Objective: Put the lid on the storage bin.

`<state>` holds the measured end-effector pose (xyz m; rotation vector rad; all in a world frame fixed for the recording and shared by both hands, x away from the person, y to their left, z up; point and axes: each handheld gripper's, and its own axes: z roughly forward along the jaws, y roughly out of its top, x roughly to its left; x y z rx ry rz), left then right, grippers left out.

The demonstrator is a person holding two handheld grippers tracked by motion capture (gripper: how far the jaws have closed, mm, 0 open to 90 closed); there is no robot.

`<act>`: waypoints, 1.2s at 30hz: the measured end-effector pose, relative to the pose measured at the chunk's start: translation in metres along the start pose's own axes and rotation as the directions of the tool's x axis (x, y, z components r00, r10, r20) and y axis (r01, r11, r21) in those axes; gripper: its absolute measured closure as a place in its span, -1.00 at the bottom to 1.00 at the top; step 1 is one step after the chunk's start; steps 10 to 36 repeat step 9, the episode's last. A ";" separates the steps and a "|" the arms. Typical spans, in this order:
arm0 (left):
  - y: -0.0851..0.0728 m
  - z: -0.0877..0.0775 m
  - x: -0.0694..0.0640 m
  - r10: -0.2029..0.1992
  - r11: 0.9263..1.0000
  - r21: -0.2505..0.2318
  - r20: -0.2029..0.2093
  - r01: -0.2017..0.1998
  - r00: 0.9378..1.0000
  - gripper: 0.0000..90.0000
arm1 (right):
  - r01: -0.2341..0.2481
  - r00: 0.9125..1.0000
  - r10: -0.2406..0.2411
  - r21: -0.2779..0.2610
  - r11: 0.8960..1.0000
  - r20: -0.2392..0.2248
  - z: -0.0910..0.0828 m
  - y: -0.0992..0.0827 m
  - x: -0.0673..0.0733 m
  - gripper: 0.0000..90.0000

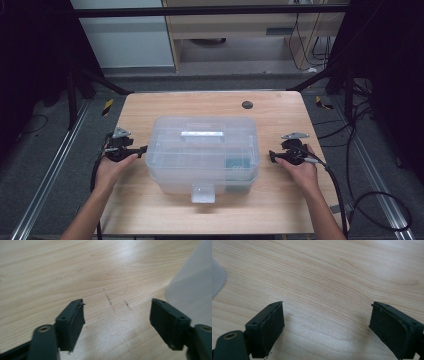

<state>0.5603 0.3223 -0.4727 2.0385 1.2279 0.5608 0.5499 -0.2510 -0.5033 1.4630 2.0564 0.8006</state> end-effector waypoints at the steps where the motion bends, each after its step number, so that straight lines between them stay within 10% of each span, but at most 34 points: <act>1: -0.002 0.004 -0.001 -0.018 1.000 0.004 -0.002 0.018 1.000 -0.48 | -0.024 1.000 0.024 -0.012 1.000 -0.007 0.004 -0.001 -0.001 -0.77; 9: -0.018 0.030 -0.005 -0.070 0.997 0.010 -0.031 0.071 0.997 -0.88 | -0.078 0.997 0.078 -0.021 0.997 0.004 0.014 0.002 -0.003 -0.99; 36: -0.018 0.030 -0.005 -0.070 0.997 0.010 -0.031 0.071 0.997 -0.88 | -0.078 0.997 0.078 -0.021 0.997 0.004 0.014 0.002 -0.003 -0.99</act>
